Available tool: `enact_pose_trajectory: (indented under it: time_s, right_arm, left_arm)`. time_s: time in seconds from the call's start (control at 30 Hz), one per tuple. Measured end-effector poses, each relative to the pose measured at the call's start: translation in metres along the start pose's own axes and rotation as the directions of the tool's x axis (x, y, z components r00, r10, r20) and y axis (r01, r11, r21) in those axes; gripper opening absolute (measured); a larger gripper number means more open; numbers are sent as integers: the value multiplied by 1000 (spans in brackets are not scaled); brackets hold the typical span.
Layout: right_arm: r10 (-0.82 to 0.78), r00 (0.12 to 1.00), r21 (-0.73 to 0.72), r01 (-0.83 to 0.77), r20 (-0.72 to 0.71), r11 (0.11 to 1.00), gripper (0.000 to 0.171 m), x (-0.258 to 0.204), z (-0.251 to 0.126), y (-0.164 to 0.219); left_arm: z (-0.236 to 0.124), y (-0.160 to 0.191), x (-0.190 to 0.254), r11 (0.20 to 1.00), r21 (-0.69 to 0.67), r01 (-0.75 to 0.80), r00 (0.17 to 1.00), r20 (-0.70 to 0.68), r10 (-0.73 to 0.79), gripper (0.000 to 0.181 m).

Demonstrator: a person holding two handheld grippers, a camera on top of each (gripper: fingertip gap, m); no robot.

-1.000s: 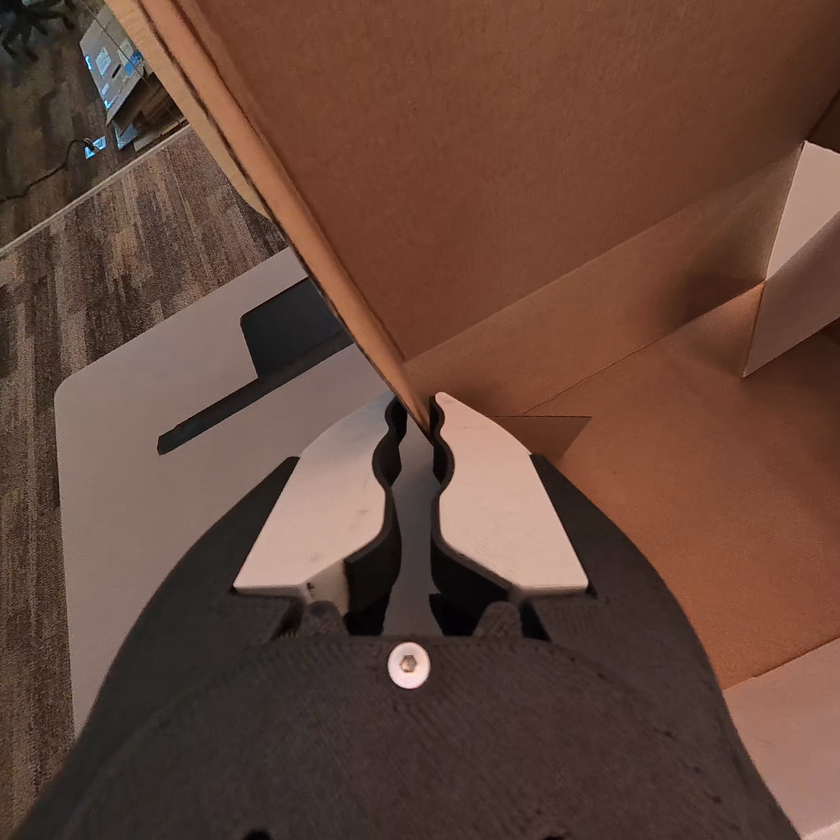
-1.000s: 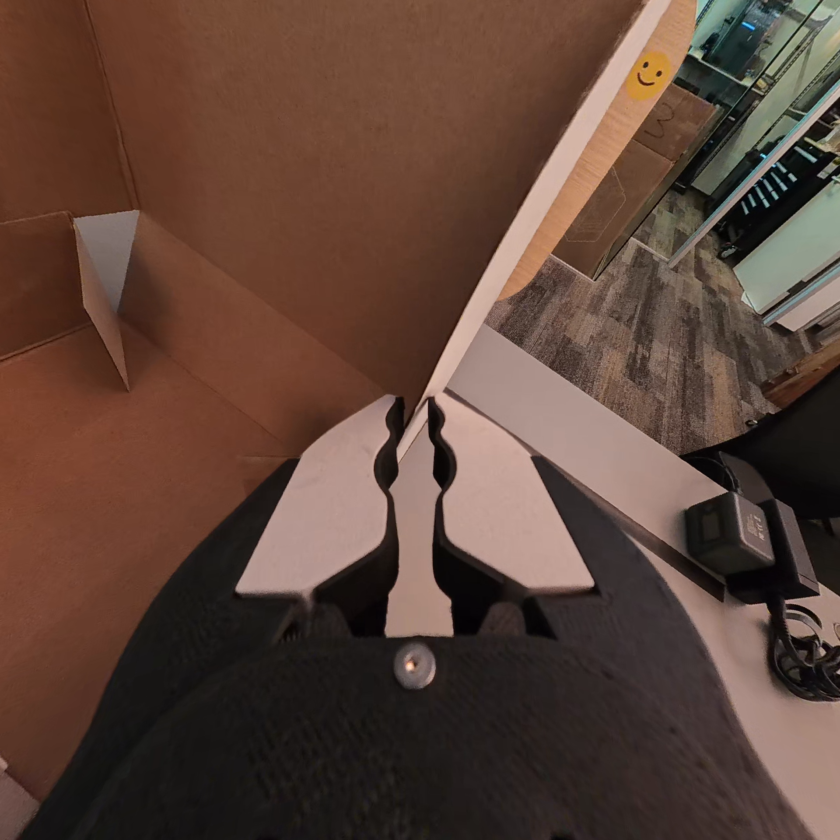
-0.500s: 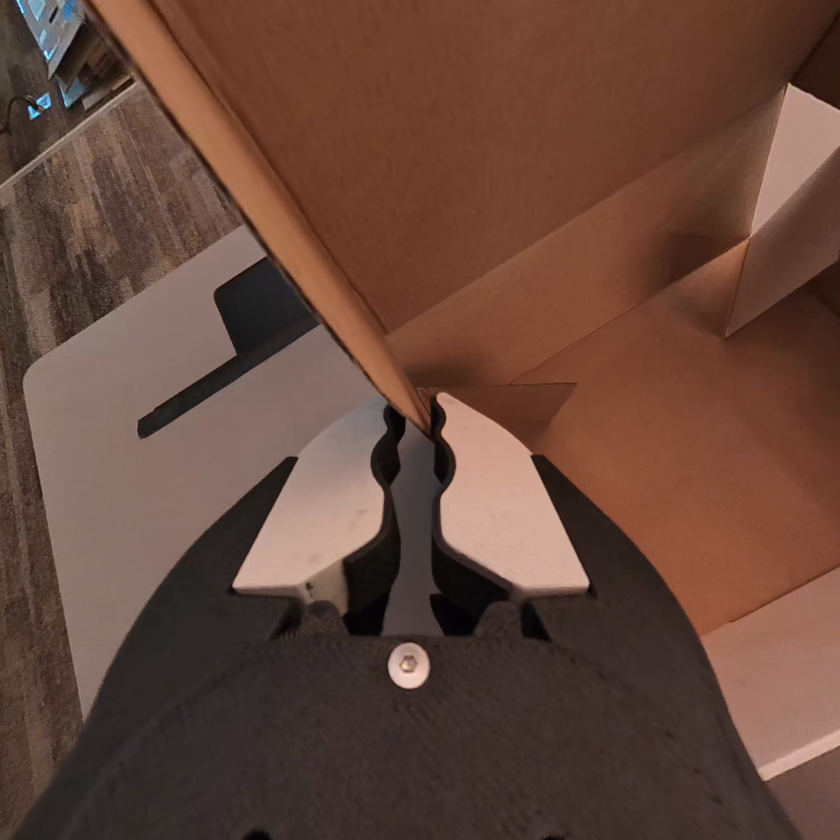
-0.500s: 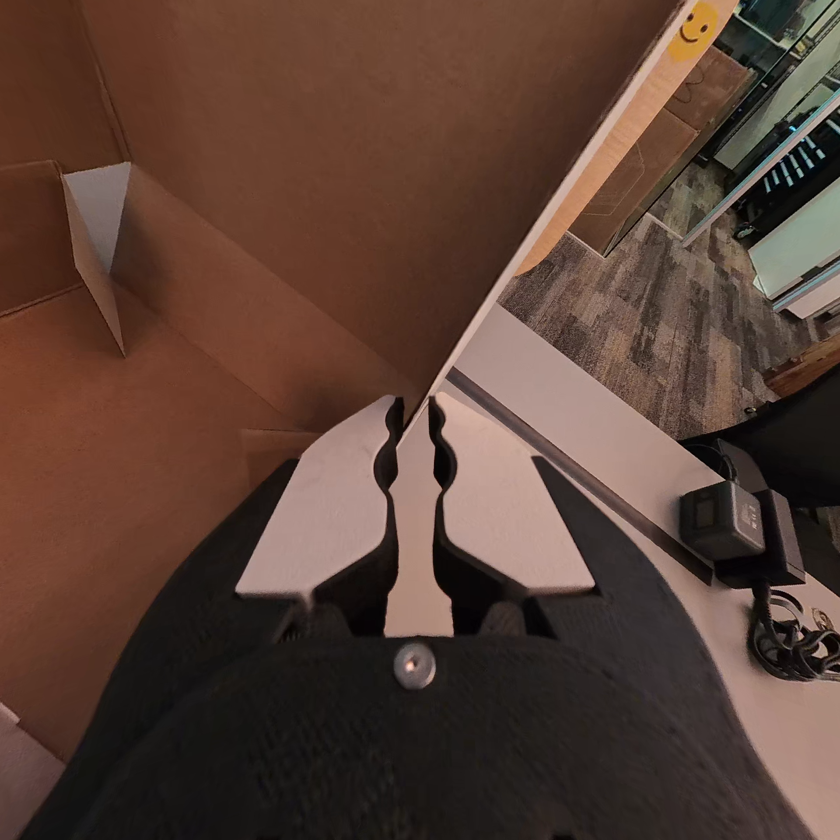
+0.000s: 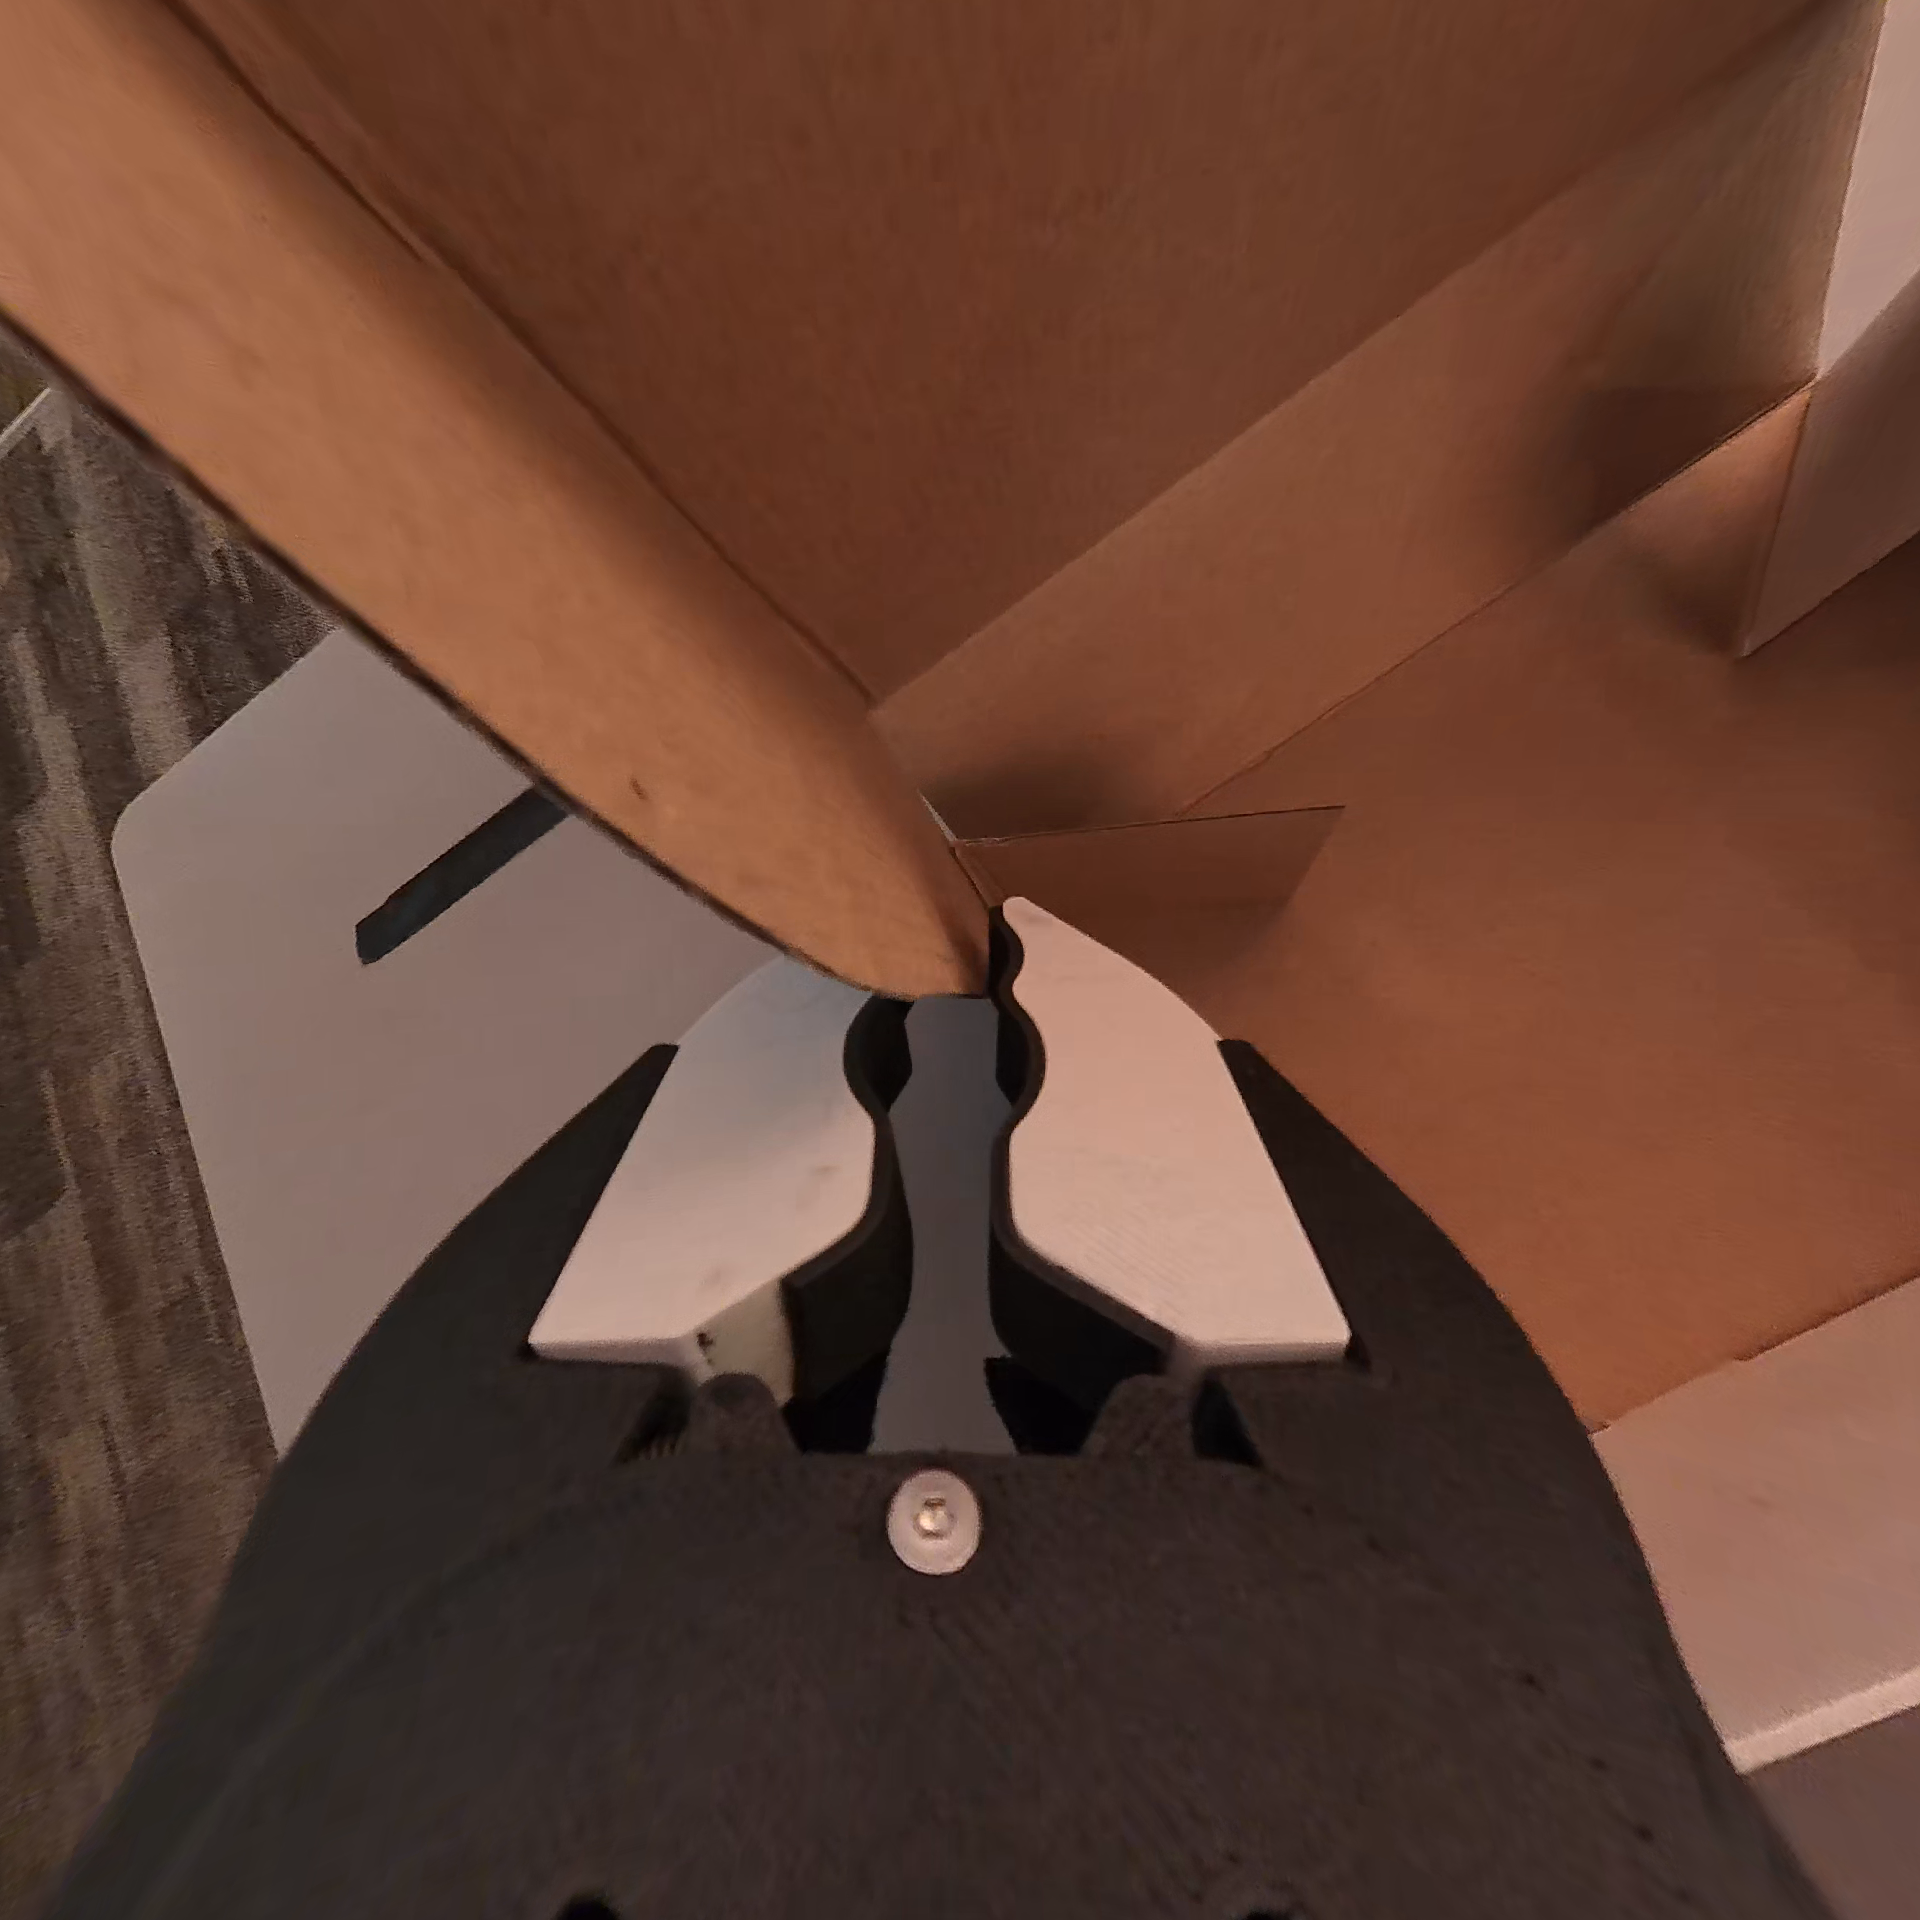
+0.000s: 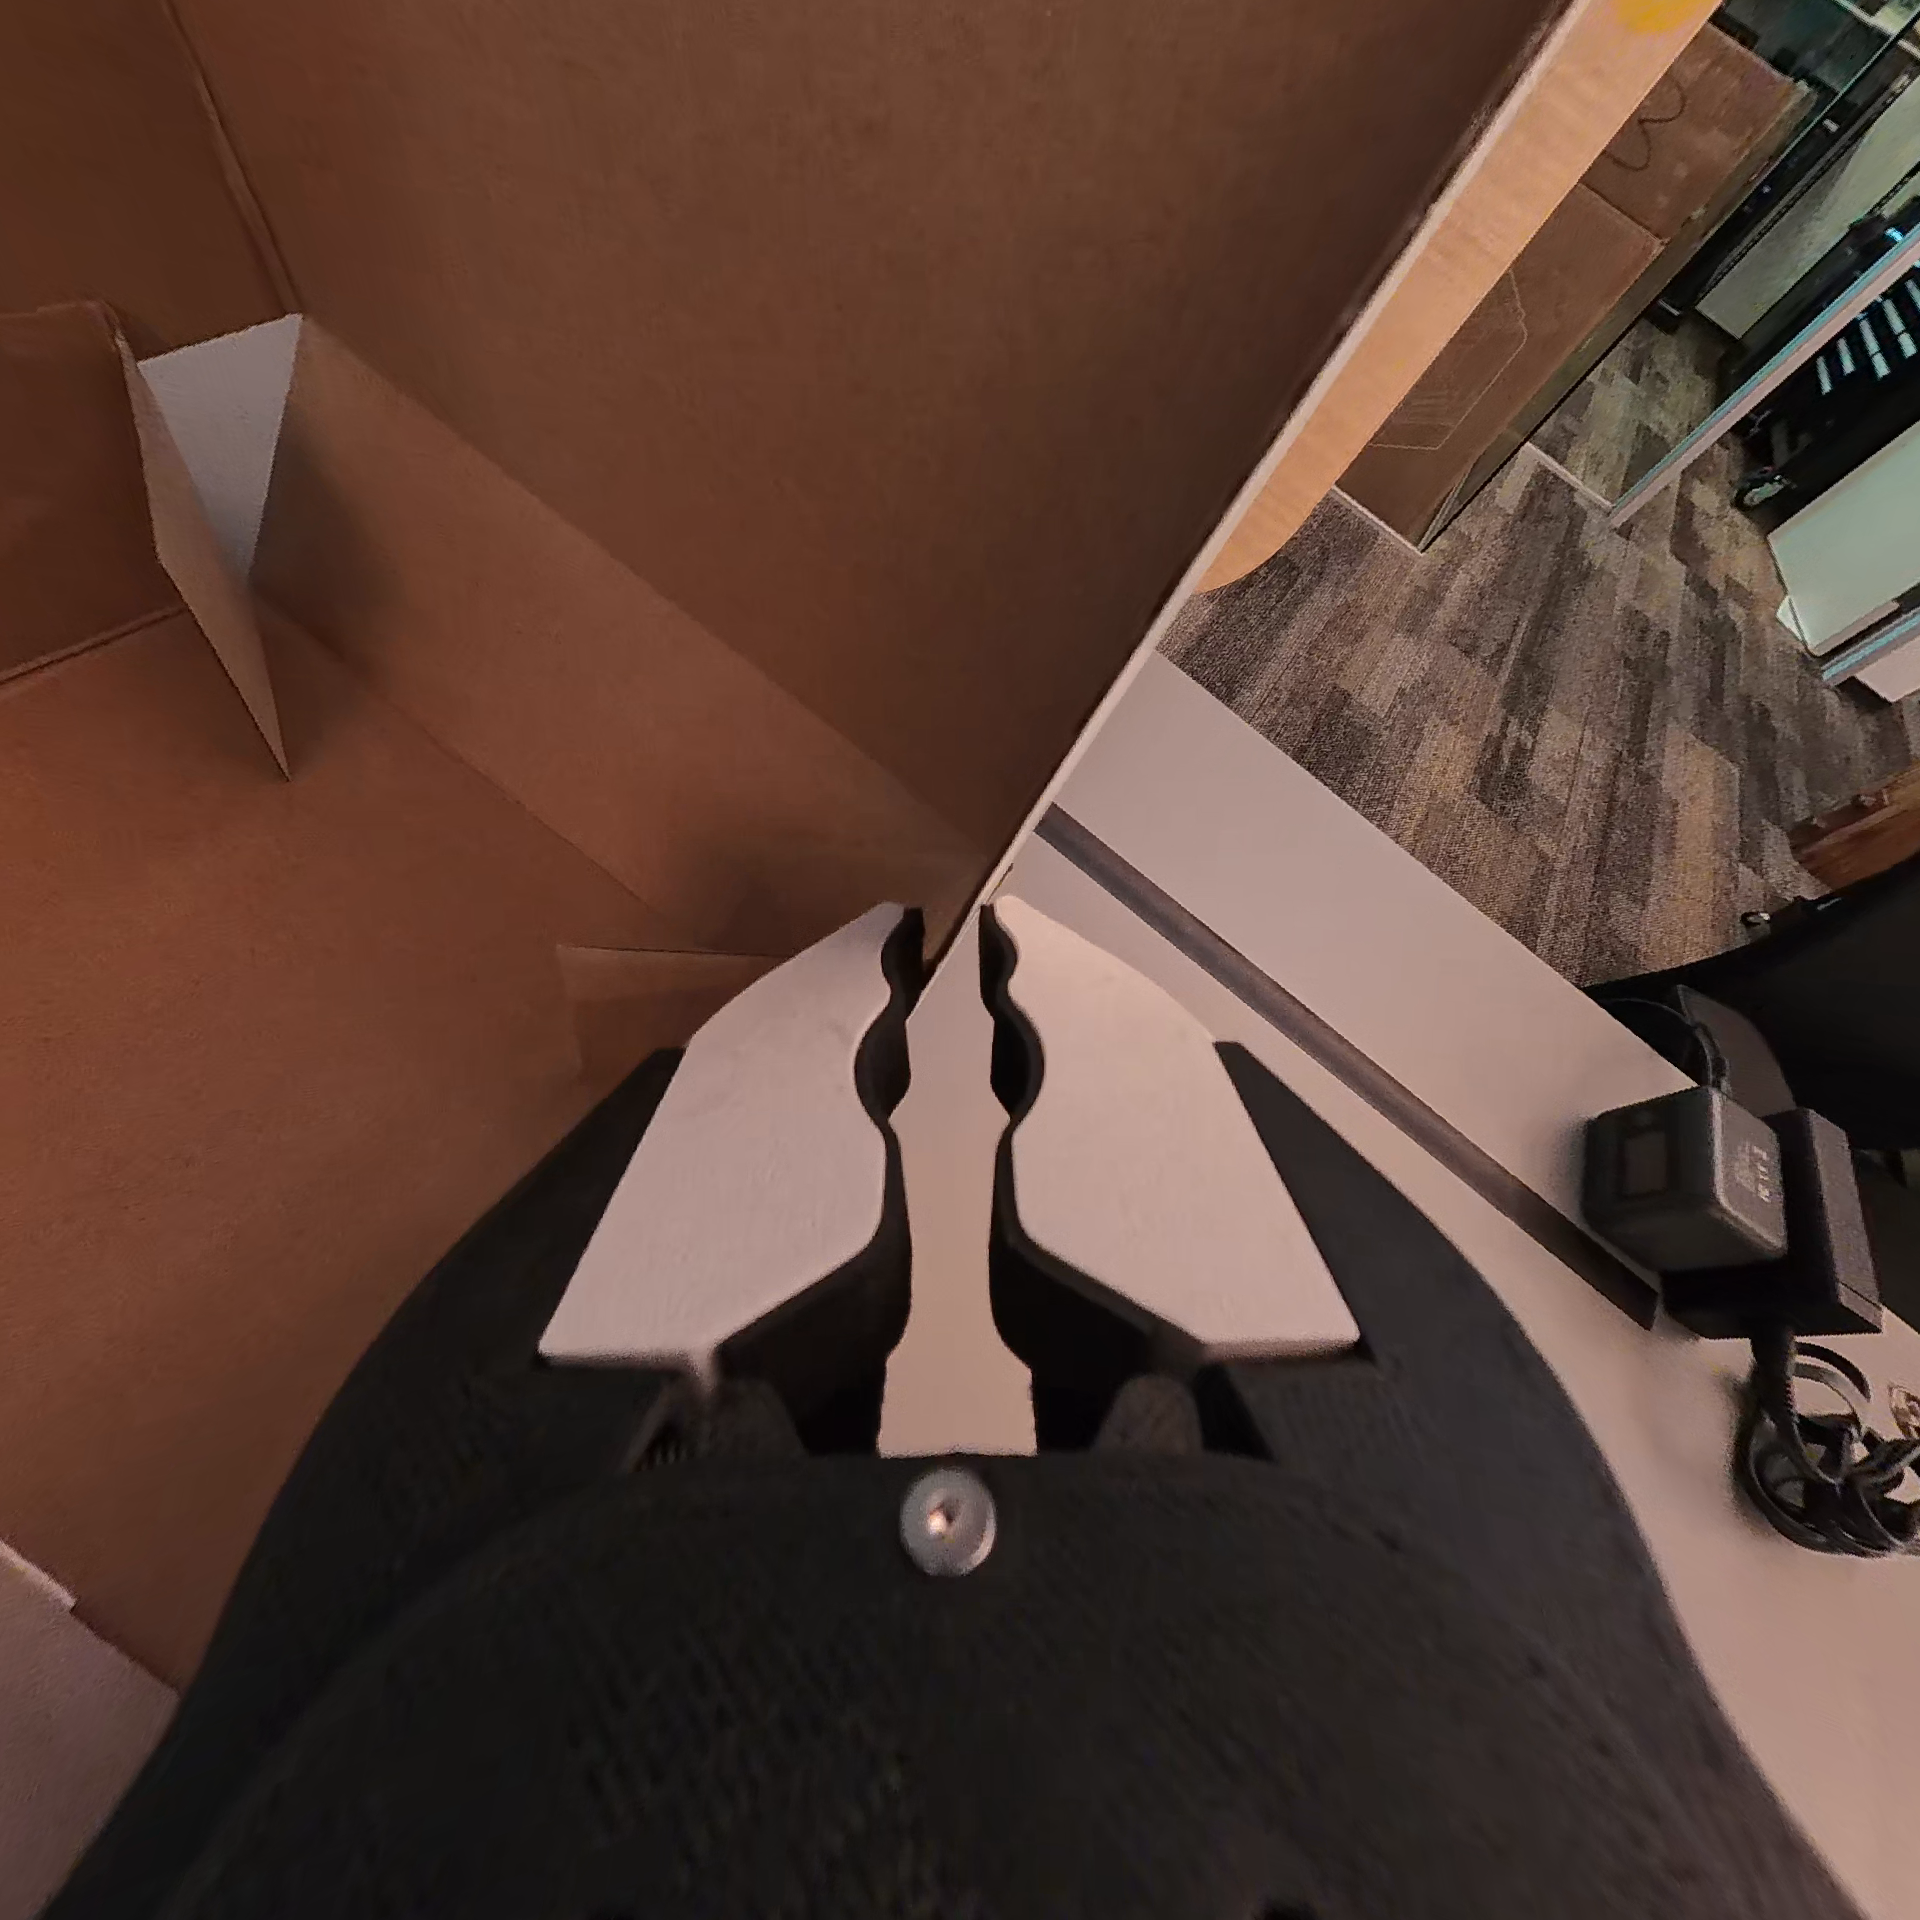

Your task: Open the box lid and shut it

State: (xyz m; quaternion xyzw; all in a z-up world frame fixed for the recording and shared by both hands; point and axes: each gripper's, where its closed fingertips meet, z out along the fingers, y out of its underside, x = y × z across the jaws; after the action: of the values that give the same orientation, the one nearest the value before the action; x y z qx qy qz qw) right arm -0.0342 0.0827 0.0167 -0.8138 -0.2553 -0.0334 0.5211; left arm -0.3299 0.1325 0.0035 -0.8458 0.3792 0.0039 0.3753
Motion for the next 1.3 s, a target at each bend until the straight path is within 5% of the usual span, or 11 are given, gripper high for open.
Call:
enact_pose_trajectory:
  time_s: [0.03,1.3]
  right_arm:
    - [0,1000,0,0,1,1000,11,0,0,0]
    - [1,1000,-8,-1,31,1000,11,1,-2,4]
  left_arm:
    - [0,0,0,1000,-2,-3,1000,3,3,11]
    - [1,2,-3,992,-58,-112,985,127,118,13]
